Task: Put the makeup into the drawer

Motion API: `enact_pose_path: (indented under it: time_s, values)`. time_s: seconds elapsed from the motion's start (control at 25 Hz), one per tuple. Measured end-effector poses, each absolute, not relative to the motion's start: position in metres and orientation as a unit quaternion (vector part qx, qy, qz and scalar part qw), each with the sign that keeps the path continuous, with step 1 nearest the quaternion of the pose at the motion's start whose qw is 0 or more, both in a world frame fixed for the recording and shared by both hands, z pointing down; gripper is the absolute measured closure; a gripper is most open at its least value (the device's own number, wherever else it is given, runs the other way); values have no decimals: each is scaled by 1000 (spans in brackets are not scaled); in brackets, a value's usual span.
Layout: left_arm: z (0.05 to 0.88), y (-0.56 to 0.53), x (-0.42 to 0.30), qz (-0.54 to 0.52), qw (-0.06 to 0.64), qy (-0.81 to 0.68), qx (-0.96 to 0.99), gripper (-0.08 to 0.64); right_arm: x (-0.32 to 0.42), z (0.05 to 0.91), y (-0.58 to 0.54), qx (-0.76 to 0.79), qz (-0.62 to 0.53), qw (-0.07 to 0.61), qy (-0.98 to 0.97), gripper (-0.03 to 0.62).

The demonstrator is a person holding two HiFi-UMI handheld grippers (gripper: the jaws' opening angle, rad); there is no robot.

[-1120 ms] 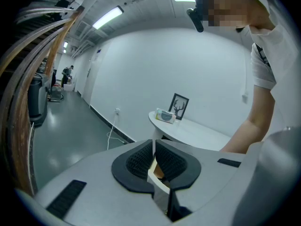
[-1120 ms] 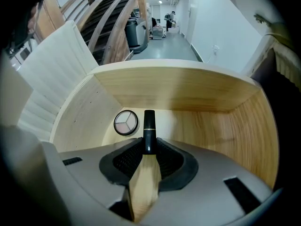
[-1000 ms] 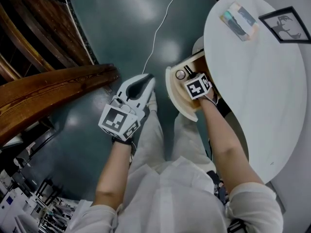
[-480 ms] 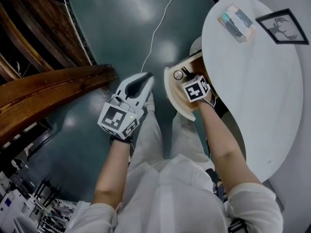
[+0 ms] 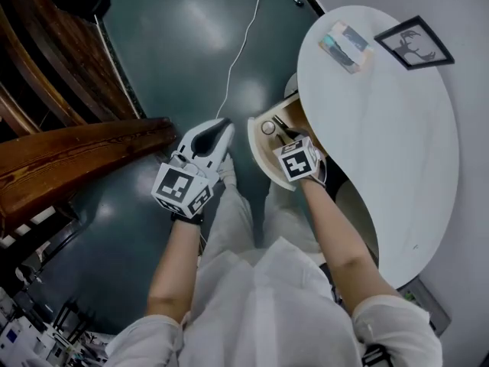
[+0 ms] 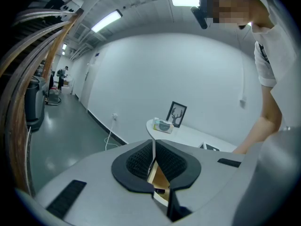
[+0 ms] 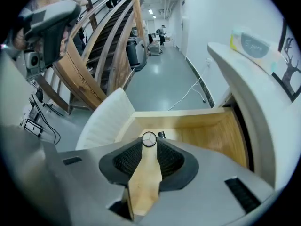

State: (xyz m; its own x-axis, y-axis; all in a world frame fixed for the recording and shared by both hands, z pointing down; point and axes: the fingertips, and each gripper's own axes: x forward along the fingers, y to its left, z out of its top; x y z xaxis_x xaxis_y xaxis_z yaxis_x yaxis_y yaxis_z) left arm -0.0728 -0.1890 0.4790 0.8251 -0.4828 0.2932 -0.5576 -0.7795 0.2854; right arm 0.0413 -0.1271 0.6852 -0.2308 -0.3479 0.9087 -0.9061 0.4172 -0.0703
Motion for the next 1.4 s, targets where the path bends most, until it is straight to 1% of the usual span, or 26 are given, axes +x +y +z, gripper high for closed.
enact_pose_path:
  time_s: [0.16,0.32,0.72,0.96,1.24,1.4]
  values:
    - [462,-193,-69,95,173,-275,941,529,40,647,-126,453,306,410,-731,514]
    - [438,-198,-68,88,160,-275,944,529,41,603,-121,472,306,378,-736,542]
    - [371,-203,-78,77,117,-300,944,529,82,497,-122,512,264,298,-761,568]
    - [332,-196,-79,70,90,-301,947,529,102,427,-117,536,246,217,-778,572]
    - [283,-191,-89,45,51,-314,947,529,131,339,-112,558,170,97,-807,574]
    - [250,-188,-103,16,31,-332,943,529,149,292,-109,577,122,51,-806,575]
